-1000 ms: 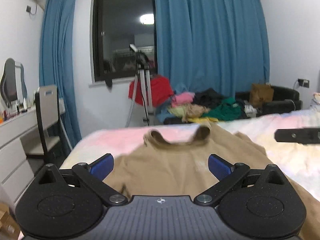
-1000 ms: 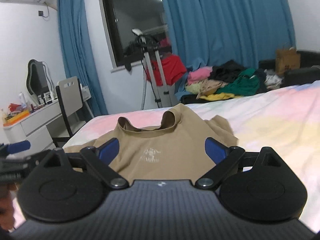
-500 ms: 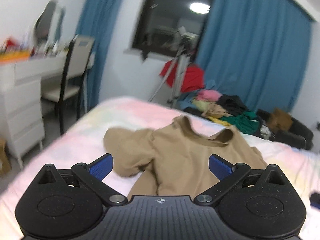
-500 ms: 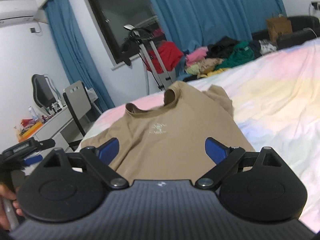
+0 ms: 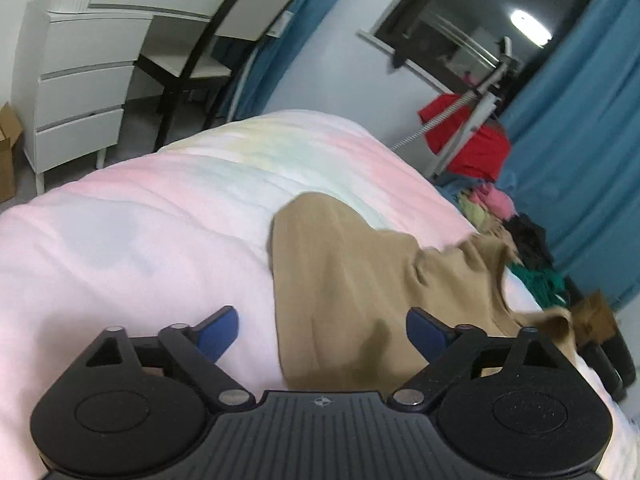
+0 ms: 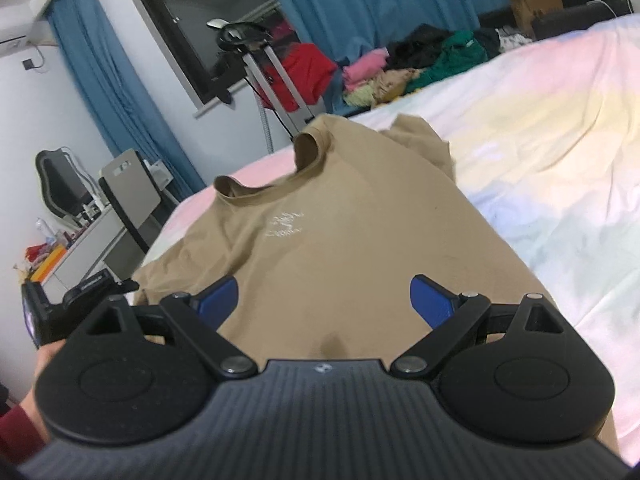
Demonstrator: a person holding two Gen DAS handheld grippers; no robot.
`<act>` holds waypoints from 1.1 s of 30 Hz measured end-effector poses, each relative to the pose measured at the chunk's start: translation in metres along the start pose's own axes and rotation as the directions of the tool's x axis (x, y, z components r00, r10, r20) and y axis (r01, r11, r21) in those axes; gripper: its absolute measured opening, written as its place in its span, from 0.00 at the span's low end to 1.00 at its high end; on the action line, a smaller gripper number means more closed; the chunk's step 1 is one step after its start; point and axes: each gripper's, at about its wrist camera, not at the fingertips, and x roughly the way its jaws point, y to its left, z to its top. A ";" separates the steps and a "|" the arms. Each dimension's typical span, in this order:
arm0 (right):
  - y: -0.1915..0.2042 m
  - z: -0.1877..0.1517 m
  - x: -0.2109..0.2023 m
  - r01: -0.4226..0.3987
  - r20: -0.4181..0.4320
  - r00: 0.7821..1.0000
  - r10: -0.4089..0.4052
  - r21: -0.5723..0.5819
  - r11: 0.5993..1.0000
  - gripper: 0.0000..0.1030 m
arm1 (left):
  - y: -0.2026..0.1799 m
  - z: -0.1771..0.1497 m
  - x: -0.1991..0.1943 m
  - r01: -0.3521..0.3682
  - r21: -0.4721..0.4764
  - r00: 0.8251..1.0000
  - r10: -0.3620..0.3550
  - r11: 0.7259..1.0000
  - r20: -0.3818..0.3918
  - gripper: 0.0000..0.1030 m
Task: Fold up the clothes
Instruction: 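Pinch the T-shirt sleeve with the left tool and lift it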
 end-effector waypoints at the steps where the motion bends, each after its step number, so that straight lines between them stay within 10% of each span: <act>1: -0.002 -0.001 0.004 0.009 -0.005 1.000 -0.009 -0.001 1.000 0.92 | 0.000 0.000 0.006 -0.004 0.005 1.000 0.004 1.000 0.016 0.89; 10: -0.006 -0.008 0.034 0.045 -0.023 0.999 -0.045 0.016 0.999 0.91 | -0.003 -0.004 0.017 0.058 0.070 0.998 -0.060 0.996 0.029 0.53; 15: 0.001 -0.012 0.032 0.068 -0.005 0.998 -0.068 -0.037 0.997 0.92 | -0.005 0.003 0.019 0.069 0.056 0.998 -0.070 0.996 0.009 0.05; 19: 0.006 -0.016 0.027 0.089 0.025 0.996 -0.087 -0.063 0.994 0.92 | -0.036 0.011 0.005 0.022 0.183 0.997 -0.035 0.983 0.071 0.04; 25: 0.006 -0.019 0.025 0.106 0.037 0.994 -0.103 -0.082 0.991 0.91 | -0.094 0.061 -0.011 -0.129 0.373 0.976 0.051 0.919 0.212 0.03; 33: 0.010 -0.019 0.052 0.142 0.052 0.989 -0.136 -0.147 0.979 0.91 | -0.135 0.094 0.051 -0.398 0.542 0.917 0.298 0.740 0.266 0.04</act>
